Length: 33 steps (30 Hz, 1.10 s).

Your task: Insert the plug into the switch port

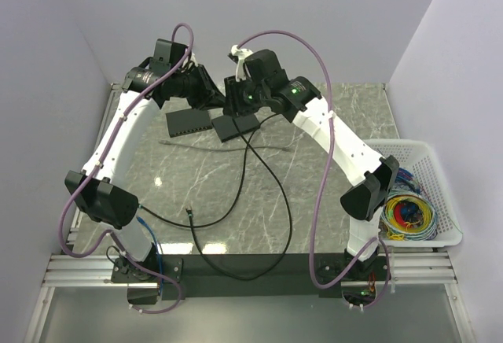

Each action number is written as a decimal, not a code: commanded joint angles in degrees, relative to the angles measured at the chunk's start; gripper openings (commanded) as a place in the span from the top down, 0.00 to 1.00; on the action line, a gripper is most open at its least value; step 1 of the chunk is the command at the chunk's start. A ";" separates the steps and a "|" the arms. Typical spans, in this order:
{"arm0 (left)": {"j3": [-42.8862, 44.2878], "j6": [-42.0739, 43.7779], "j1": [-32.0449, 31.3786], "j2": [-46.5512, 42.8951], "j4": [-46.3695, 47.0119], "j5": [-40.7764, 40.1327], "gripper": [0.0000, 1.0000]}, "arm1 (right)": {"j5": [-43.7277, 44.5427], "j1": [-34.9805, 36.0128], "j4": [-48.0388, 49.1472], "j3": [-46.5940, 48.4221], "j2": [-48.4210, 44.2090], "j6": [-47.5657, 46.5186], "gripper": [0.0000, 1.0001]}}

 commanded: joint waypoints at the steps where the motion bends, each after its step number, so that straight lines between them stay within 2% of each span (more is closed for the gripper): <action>1: -0.43 1.15 -0.20 -2.92 0.57 1.26 0.99 | 1.65 0.05 1.81 2.74 -1.40 0.30 0.59; 6: 0.62 1.58 -0.20 -2.40 -0.30 1.17 0.99 | 1.74 0.05 1.55 3.62 -0.34 0.22 0.66; 15: 1.85 2.29 -0.20 -0.99 -1.01 1.96 0.99 | 1.13 0.05 1.02 5.03 1.50 0.22 0.73; 18: 2.03 2.55 -0.20 -0.38 -1.36 2.57 0.99 | 0.69 0.05 1.28 5.03 1.77 0.48 0.81; 22: 1.24 2.55 -0.20 -0.38 -0.48 3.37 0.99 | -0.45 -0.03 1.64 4.94 1.94 0.65 0.98; 24: 0.71 2.55 -0.20 -0.29 -0.04 3.63 0.99 | -1.16 0.05 1.90 4.59 1.86 0.66 1.00; 29: -0.25 2.73 -0.03 -0.02 0.84 3.28 0.91 | -1.86 -0.03 2.16 3.45 1.68 0.74 1.00; 32: -1.04 2.73 1.11 0.24 1.45 3.28 0.77 | -2.30 -0.47 2.34 2.74 1.51 1.01 1.00; 33: -1.83 2.55 1.64 0.33 1.89 3.63 0.75 | -2.39 -0.73 2.34 2.48 1.42 1.35 1.00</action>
